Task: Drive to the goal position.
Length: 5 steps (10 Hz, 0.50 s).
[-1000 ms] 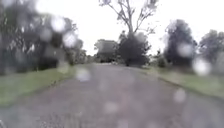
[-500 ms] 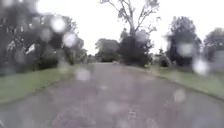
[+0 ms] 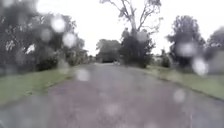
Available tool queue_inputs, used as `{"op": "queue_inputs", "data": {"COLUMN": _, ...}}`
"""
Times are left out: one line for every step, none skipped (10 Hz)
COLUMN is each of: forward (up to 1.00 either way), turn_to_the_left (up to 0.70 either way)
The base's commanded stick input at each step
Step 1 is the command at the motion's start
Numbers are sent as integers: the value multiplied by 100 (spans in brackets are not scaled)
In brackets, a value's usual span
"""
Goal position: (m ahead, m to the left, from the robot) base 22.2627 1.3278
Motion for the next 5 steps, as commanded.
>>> {"op": "queue_inputs", "data": {"forward": 100, "turn_to_the_left": -2}}
{"op": "queue_inputs", "data": {"forward": 100, "turn_to_the_left": -3}}
{"op": "queue_inputs", "data": {"forward": 100, "turn_to_the_left": -3}}
{"op": "queue_inputs", "data": {"forward": 100, "turn_to_the_left": -2}}
{"op": "queue_inputs", "data": {"forward": 100, "turn_to_the_left": -2}}
